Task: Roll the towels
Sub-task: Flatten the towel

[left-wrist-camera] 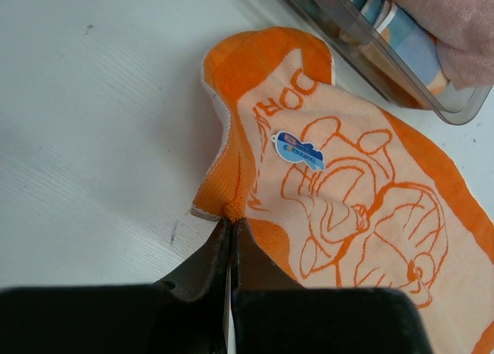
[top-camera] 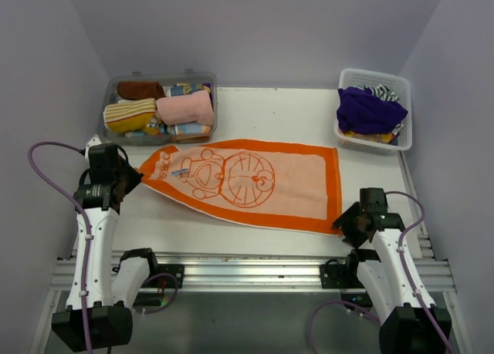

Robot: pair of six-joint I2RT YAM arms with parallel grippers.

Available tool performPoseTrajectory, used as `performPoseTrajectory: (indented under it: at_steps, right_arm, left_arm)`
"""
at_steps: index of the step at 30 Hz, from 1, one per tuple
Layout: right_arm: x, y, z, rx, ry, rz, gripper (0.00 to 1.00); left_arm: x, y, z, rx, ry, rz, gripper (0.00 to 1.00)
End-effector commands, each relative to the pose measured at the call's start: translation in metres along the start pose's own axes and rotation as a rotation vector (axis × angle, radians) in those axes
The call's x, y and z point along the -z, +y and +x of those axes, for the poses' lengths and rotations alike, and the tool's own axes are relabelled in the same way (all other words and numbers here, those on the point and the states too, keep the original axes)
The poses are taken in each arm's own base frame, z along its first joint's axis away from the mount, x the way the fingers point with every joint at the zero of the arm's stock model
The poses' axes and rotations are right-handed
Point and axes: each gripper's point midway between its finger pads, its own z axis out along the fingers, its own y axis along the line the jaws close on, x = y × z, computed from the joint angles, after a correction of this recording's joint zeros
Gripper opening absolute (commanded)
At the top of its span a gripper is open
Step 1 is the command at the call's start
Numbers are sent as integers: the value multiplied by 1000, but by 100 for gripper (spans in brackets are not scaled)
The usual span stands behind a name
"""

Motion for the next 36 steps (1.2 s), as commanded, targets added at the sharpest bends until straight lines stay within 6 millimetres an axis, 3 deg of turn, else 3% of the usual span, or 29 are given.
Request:
performPoseTrajectory:
  at_steps: [1,6,13,16,17,18,23,27,28,29,30,32,36]
  right_arm:
    - [-9,6,4,-38,27,-21,55]
    - [-17,2,6,-50,30,-9,53]
    - [-27,12,-6,-89,-24,-47,35]
    - [-31,13,-8,-99,-25,-42,18]
    - [-31,13,-8,-97,-27,-39,4]
    - [-28,16,-12,-97,-39,-48,0]
    - [-3,29,-33,-92,-126,-85,0]
    - [10,26,-38,-71,-166,-89,0]
    - [10,24,-36,-68,-162,-86,7]
    - [9,23,-34,-61,-157,-85,34]
    - [8,21,-30,-41,-143,-80,42]
    - [3,17,-27,-23,-119,-55,55]
    - [-4,15,-22,35,-71,-31,59]
  left_arm:
    - [2,-4,-7,17,-25,12,0]
    - [3,-5,-8,15,-27,17,0]
    - [3,-5,-8,12,-26,21,0]
    - [4,-5,-7,10,-26,21,0]
    - [3,-5,-7,11,-21,22,0]
    - [3,-5,-6,11,-19,23,0]
    - [4,-6,-7,3,-17,27,0]
    - [7,-6,-10,0,-28,26,0]
    - [7,-6,-10,-3,-29,22,0]
    - [7,-5,-11,-5,-33,18,0]
    - [7,-6,-12,-6,-36,20,0]
    - [7,-6,-13,-6,-36,20,0]
    - [6,-8,-13,-4,-34,28,0]
